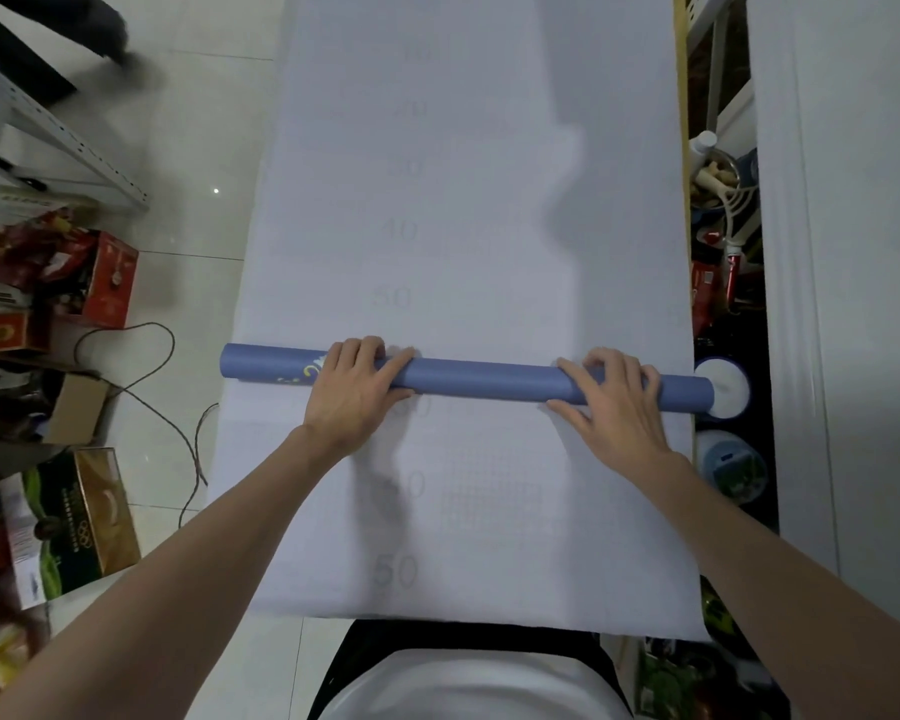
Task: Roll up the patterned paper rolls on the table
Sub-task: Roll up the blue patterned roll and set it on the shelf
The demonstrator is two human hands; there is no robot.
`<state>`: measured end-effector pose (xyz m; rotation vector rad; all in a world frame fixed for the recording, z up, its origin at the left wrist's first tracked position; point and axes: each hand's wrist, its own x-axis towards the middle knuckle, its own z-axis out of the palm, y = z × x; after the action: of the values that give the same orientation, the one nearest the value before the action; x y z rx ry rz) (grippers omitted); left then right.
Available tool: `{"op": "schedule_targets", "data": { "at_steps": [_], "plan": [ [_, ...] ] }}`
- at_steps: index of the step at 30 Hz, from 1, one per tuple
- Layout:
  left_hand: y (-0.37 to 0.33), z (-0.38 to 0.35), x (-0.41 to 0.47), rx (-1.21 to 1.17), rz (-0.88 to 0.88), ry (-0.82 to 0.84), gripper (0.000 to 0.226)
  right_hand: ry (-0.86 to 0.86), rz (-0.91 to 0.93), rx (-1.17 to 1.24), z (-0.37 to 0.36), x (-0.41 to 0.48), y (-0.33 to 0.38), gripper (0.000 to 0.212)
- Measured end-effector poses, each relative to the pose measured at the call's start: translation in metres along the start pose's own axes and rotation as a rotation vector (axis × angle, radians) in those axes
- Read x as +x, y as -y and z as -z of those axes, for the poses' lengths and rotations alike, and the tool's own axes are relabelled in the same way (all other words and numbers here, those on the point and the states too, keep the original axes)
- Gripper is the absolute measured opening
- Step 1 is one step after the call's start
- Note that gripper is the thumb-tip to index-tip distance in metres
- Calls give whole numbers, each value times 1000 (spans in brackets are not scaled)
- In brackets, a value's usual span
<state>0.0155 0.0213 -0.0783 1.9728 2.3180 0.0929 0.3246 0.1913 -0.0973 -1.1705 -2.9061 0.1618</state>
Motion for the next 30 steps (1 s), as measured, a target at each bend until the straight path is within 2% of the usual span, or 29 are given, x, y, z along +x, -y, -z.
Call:
{"op": "schedule_targets", "data": {
  "at_steps": [6, 8, 12, 17, 21, 26, 30],
  "plan": [
    [6, -4, -1, -30, -40, -12, 49, 12, -55, 28, 3, 6, 0, 50],
    [6, -6, -5, 31, -23, -16, 52, 16, -71, 61, 0, 3, 1, 44],
    [4, -6, -6, 77, 28, -6, 54, 21, -11, 43, 3, 4, 1, 55],
    [8, -8, -4, 38, 6, 5, 50, -55, -80, 165, 9, 11, 2, 41],
    [9, -2, 5, 40, 25, 81, 57, -71, -95, 75, 5, 14, 10, 38],
    [12, 11, 19, 88, 58, 174, 54, 14, -56, -2, 9, 18, 4, 56],
    [19, 10, 16, 12, -4, 107, 45, 23, -138, 46, 15, 22, 5, 40]
  ]
}}
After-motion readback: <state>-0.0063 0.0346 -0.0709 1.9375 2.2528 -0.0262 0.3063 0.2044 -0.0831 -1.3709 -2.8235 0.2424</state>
